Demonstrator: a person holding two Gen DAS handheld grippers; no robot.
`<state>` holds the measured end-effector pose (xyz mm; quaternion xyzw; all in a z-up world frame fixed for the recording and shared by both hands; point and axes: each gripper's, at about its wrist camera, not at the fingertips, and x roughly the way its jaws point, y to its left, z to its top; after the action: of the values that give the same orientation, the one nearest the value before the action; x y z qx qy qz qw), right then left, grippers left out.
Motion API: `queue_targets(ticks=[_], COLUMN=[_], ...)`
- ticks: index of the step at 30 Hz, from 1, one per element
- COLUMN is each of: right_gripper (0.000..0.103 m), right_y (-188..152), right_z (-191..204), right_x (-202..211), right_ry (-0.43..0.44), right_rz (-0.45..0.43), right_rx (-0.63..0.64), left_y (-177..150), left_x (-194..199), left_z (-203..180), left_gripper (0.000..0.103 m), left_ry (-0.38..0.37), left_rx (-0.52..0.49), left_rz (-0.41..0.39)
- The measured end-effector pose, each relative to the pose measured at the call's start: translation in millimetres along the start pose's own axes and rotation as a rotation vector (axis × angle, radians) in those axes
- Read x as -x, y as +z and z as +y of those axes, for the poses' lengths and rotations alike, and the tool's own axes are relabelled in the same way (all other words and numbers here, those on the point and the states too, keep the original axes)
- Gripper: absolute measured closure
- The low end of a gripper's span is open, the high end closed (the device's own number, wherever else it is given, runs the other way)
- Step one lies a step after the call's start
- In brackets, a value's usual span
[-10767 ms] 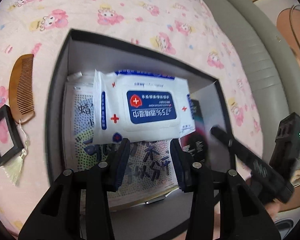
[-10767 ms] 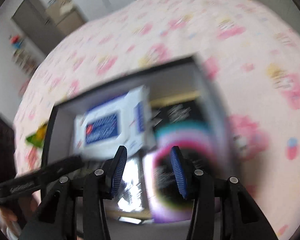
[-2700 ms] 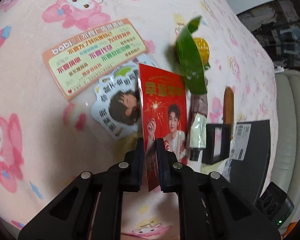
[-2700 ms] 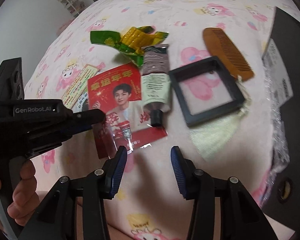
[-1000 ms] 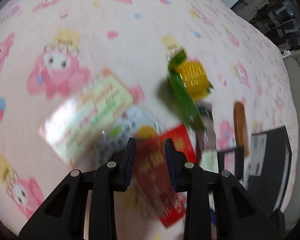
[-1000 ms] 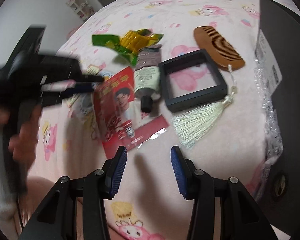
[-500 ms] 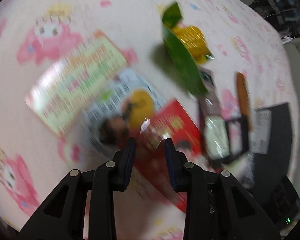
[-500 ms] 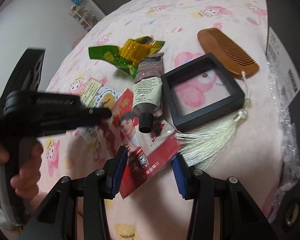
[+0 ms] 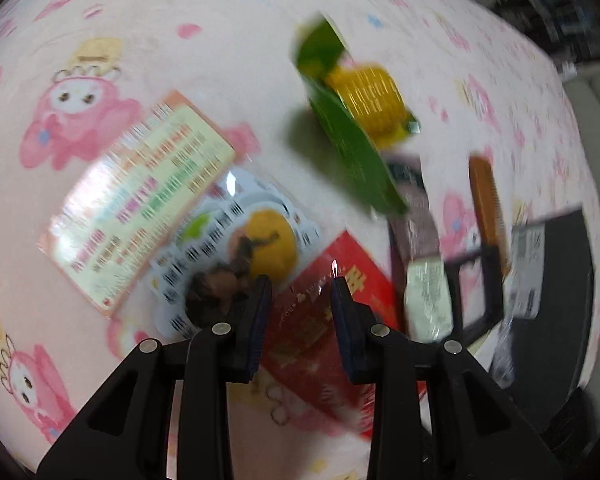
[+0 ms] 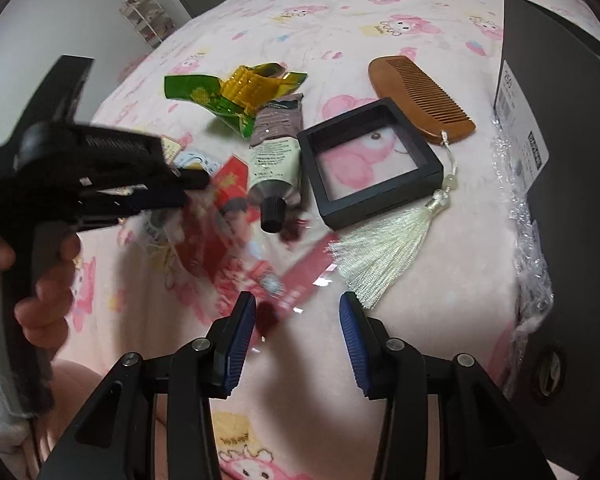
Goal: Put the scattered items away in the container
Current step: 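Lift the red card packet with the left gripper and turn toward the box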
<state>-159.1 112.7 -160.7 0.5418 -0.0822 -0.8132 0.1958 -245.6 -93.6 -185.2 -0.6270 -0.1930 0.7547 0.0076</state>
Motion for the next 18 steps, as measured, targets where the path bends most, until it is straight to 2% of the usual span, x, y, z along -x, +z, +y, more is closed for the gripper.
queue_targets(ticks=[3, 7, 9, 11, 13, 15, 18], right_gripper=[0.062, 0.062, 0.062, 0.062, 0.062, 0.061, 0.058], right_y=[0.3, 1.6, 0.6, -1.5, -2.1, -3.1, -2.0], right_z=[-4.5, -5.7, -2.9, 0.3, -0.1, -1.8, -3.3], right_x=[3.8, 9.9, 11.5, 11.3, 7.5, 4.5, -2.5], right_ry=[0.001, -0.038, -0.082, -0.124, -0.135, -0.139, -0.136], right_rz=[-0.008, -0.010, -0.009, -0.011, -0.007, 0.000, 0.008], right_rx=[-0.014, -0.008, 0.015, 0.043, 0.052, 0.053, 0.058], left_y=[-9.1, -21.2, -26.6, -33.2, -38.3, -36.0, -28.2], left_x=[-4.3, 1.0, 5.7, 8.7, 9.2, 4.9, -2.5], left_z=[0.3, 9.2, 7.4, 2.6, -3.1, -1.7, 9.4], left_gripper=[0.072, 0.070, 0.068, 0.065, 0.061, 0.060, 0.060], left_ry=[0.000, -0.097, -0.115, -0.100, -0.053, -0.019, -0.041], left_rx=[0.003, 0.055, 0.045, 0.023, -0.016, -0.010, 0.036], left_rz=[0.045, 0.099, 0.097, 0.090, 0.087, 0.089, 0.104])
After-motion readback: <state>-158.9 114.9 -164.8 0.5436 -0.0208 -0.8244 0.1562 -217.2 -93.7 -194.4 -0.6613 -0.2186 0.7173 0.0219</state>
